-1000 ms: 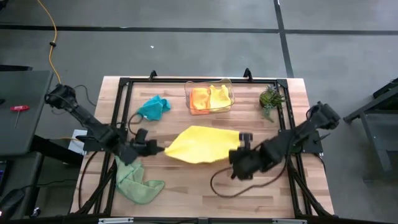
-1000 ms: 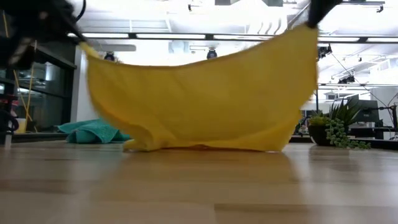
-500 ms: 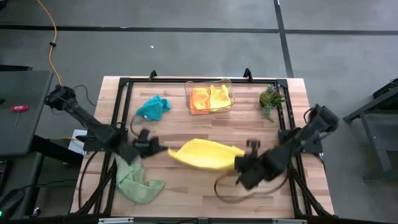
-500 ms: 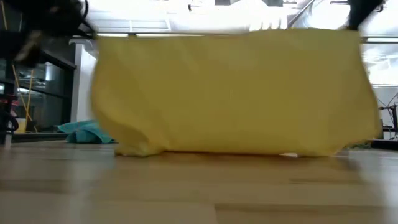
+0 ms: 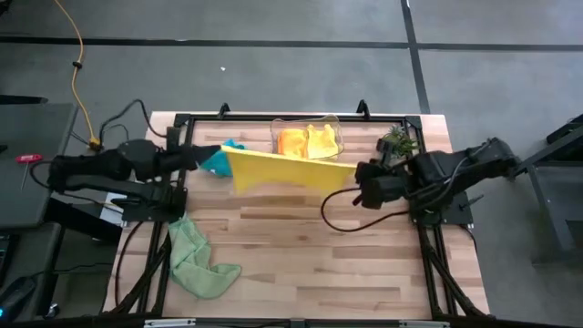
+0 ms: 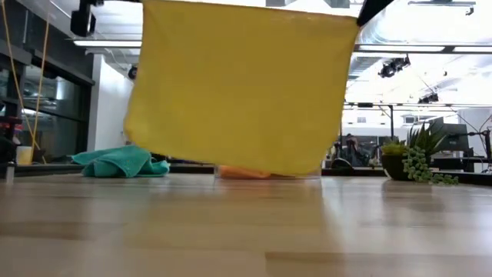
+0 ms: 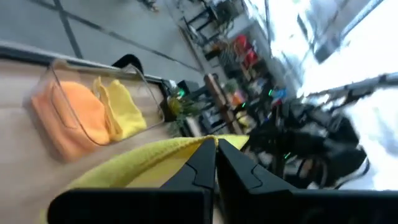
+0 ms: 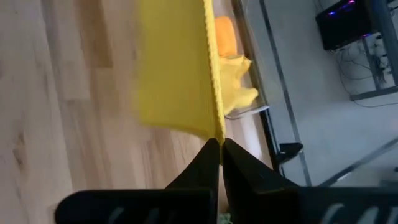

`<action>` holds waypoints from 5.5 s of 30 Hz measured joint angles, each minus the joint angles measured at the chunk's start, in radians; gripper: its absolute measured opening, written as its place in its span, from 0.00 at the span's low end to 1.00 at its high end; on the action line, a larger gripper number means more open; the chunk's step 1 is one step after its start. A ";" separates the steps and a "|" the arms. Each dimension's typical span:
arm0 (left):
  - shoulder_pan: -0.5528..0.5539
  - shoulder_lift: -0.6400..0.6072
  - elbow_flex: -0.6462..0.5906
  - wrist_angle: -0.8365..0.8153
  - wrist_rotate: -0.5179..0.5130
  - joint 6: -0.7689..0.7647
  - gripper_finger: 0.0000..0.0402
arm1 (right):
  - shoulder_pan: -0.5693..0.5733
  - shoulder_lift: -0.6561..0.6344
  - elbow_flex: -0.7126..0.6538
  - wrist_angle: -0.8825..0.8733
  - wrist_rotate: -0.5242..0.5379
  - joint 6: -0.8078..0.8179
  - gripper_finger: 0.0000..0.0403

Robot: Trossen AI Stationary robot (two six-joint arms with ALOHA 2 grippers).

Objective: Fold microfiber towels
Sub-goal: Fold the yellow microfiber towel

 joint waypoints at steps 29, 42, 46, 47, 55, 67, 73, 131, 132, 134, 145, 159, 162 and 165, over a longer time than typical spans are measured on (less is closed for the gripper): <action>-0.663 0.613 -0.255 0.212 0.055 -0.840 0.00 | 0.371 0.491 -0.001 0.354 -0.523 0.347 0.00; -0.741 0.782 -0.254 0.403 0.030 -1.084 0.00 | 0.427 0.503 -0.001 0.358 -0.623 0.580 0.00; -0.700 0.765 -0.254 0.409 0.012 -1.081 0.00 | 0.391 0.484 -0.001 0.306 -0.661 0.620 0.00; -0.691 0.760 -0.254 0.404 0.007 -1.077 0.00 | 0.379 0.478 -0.001 0.286 -0.656 0.625 0.00; -0.607 0.750 -0.254 0.406 0.033 -1.028 0.00 | 0.264 0.452 -0.044 0.179 -0.608 0.682 0.00; -0.449 0.750 -0.254 0.368 -0.005 -0.978 0.00 | 0.108 0.206 -0.439 0.377 -0.586 0.935 0.00; -0.394 0.750 -0.254 0.339 -0.005 -0.941 0.00 | 0.045 0.168 -0.509 0.454 -0.587 0.929 0.00; -0.020 0.598 -0.254 0.210 -0.065 -0.277 0.34 | -0.065 0.112 -0.557 0.256 -0.371 1.288 0.61; -0.008 0.571 -0.254 0.212 -0.064 -0.236 0.34 | -0.065 0.098 -0.557 0.240 -0.359 1.286 0.61; 0.013 0.506 -0.254 0.210 -0.065 -0.148 0.34 | -0.066 0.068 -0.557 0.207 -0.346 1.264 0.61; 0.053 0.283 -0.254 0.197 -0.064 0.105 0.34 | -0.083 -0.037 -0.557 0.203 -0.420 1.219 0.61; 0.046 0.229 -0.255 0.333 0.175 0.283 0.34 | -0.092 0.012 -0.557 0.157 -0.447 1.029 0.61; 0.039 0.151 -0.255 0.428 0.229 0.390 0.33 | -0.092 -0.046 -0.583 0.186 -0.439 0.985 0.61; 0.031 0.072 -0.253 0.453 0.223 0.446 0.32 | -0.092 -0.151 -0.685 0.328 -0.462 0.990 0.61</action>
